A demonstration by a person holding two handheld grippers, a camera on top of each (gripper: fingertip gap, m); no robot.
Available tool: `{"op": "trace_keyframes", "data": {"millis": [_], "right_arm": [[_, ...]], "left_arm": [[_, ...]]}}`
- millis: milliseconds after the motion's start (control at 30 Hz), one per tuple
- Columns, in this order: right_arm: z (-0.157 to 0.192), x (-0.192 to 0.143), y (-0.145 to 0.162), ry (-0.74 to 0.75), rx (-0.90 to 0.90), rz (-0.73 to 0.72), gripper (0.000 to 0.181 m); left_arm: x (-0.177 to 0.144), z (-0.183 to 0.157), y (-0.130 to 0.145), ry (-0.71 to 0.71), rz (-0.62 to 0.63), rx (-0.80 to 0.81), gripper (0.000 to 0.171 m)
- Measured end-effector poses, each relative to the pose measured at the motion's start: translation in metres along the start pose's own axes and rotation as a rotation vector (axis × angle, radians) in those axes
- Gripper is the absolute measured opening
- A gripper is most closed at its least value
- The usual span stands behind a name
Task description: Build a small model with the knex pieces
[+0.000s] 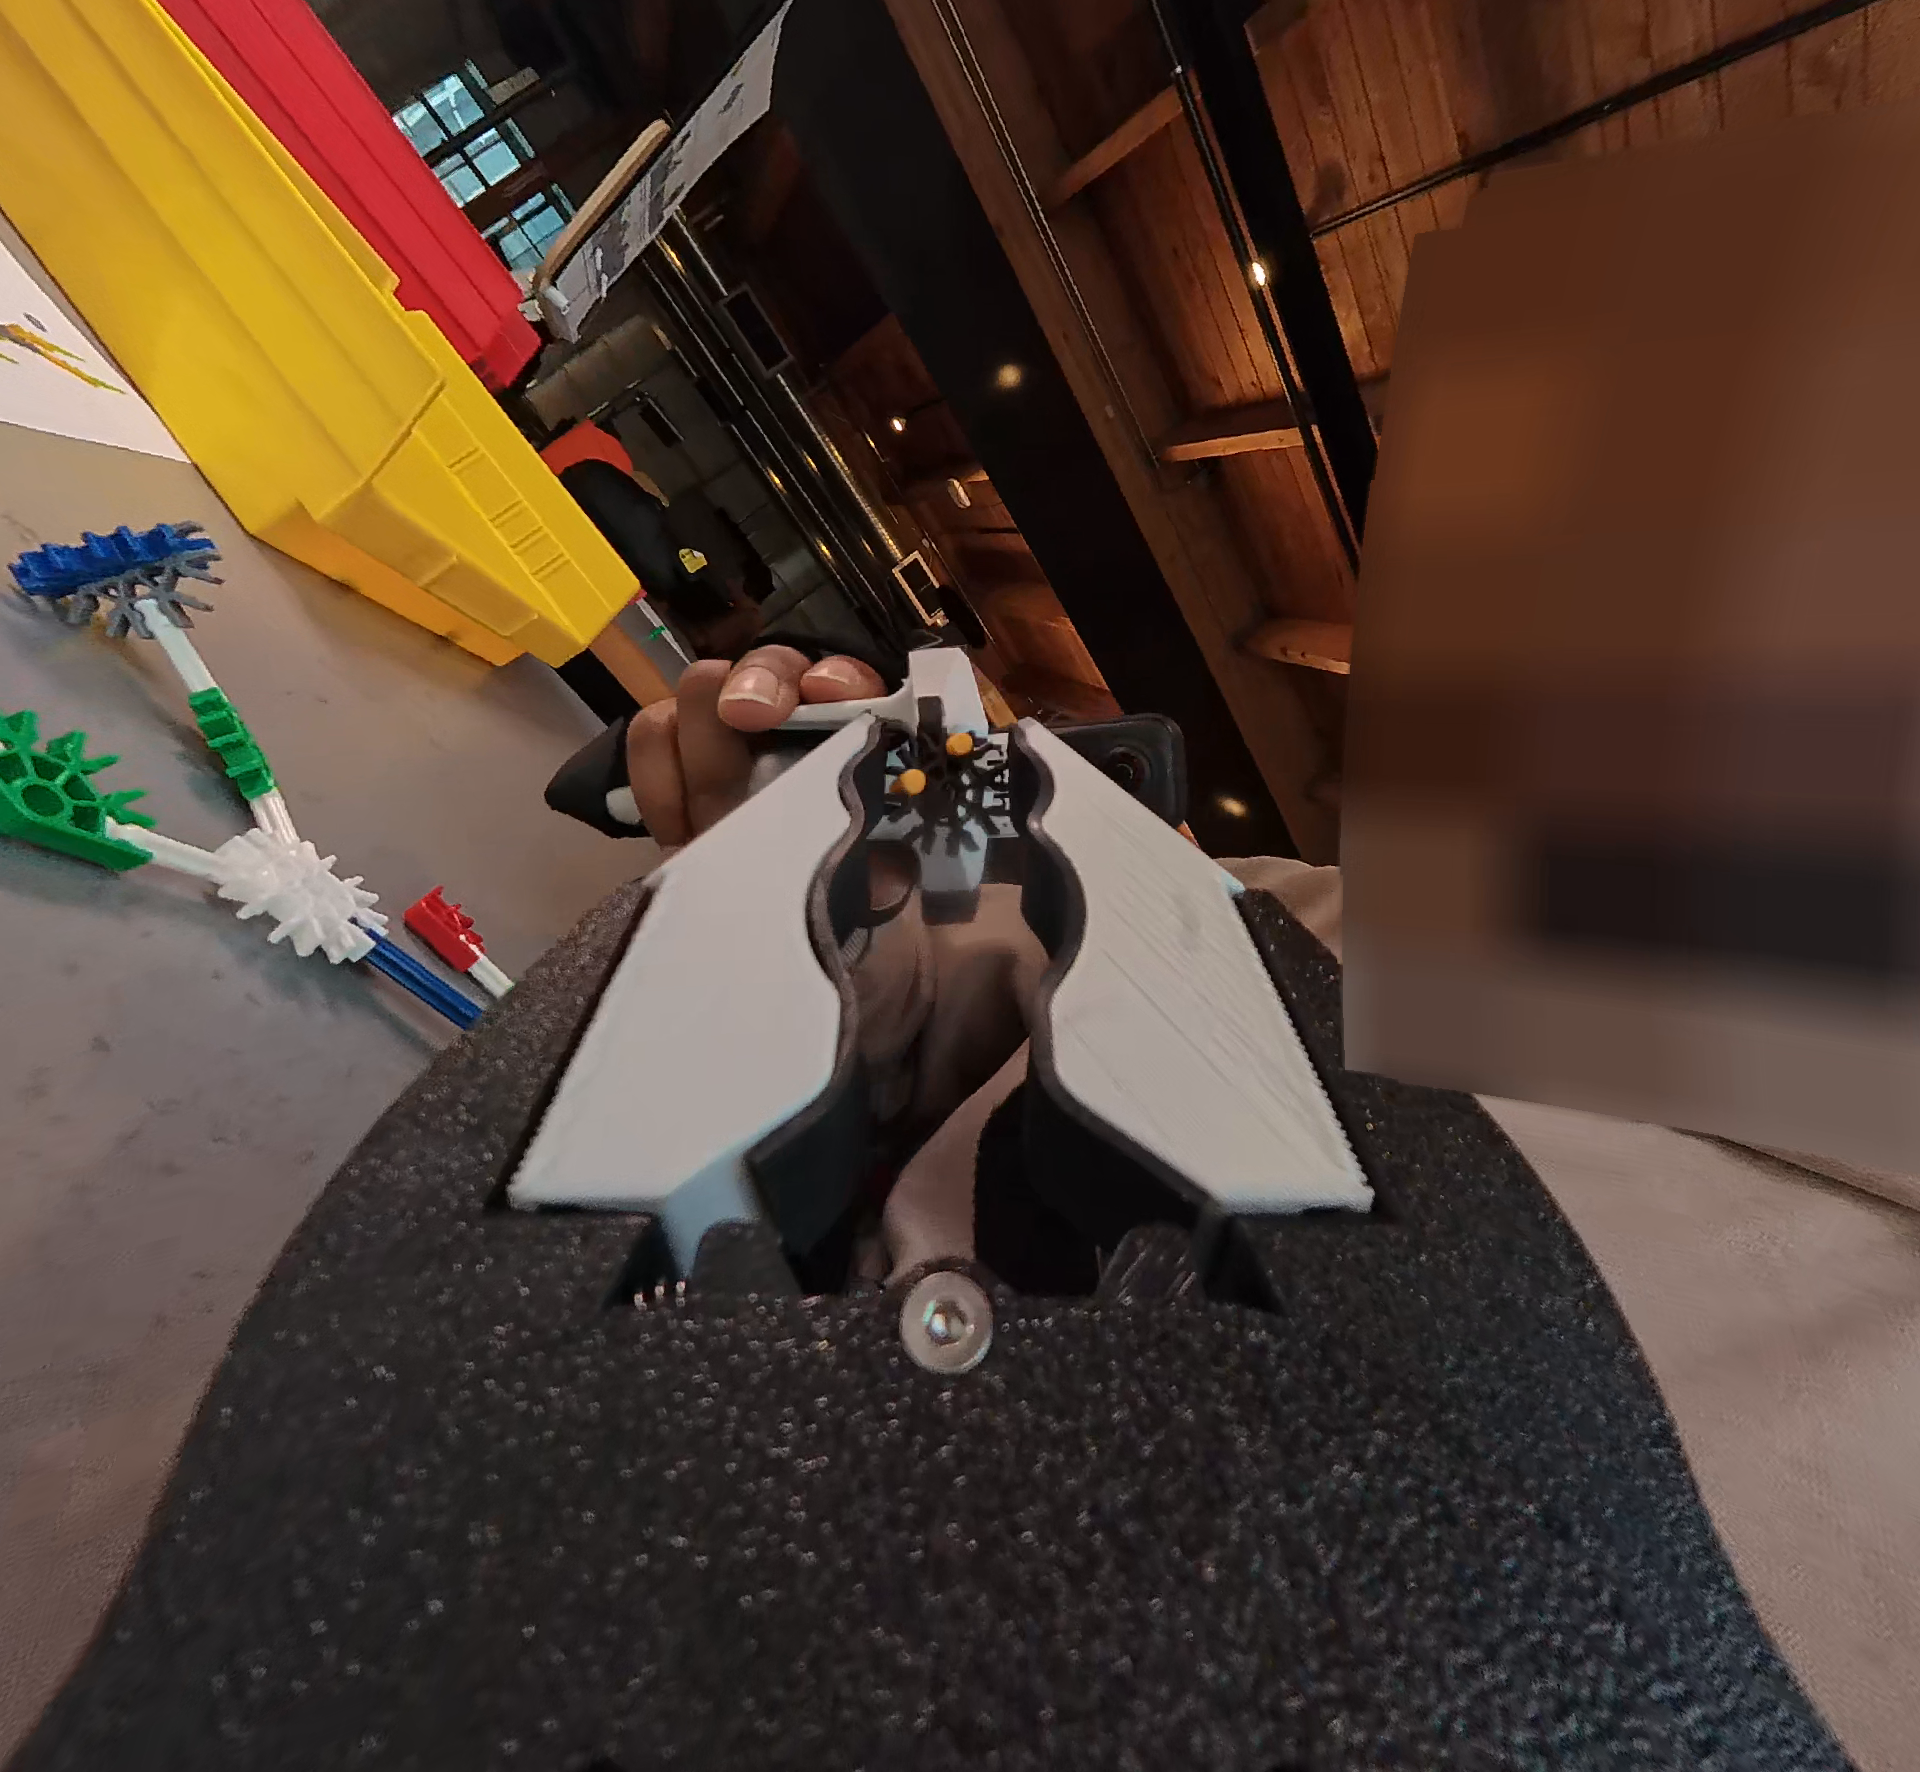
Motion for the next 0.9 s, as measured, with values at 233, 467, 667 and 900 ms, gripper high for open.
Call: {"op": "trace_keyframes", "data": {"millis": [233, 467, 667, 900], "right_arm": [[-0.012, 0.001, -0.003, 0.107, -0.020, 0.025, 0.001], [-0.008, 0.005, -0.004, 0.074, -0.034, 0.042, 0.001], [0.004, -0.005, -0.012, -0.280, 0.039, -0.021, 0.002], [0.028, -0.038, -0.008, -0.848, -0.160, 0.194, 0.002]], "left_arm": [[0.004, -0.003, -0.004, -0.059, 0.009, 0.097, 0.034], [0.001, -0.003, 0.000, -0.122, 0.116, 0.161, 0.022], [-0.001, -0.011, 0.018, -0.115, 0.336, 0.199, 0.021], [0.009, 0.000, 0.072, -0.110, 0.688, 0.189, 0.021]]}}
Point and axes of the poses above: each gripper's, where its closed fingertips meet, x out along the fingers, y out of its underside, z = x × y across the jaws, the point moved 2 cm from there along -x, back along the fingers, and after that the axes turned 4 degrees about y, right-handed, at the moved point
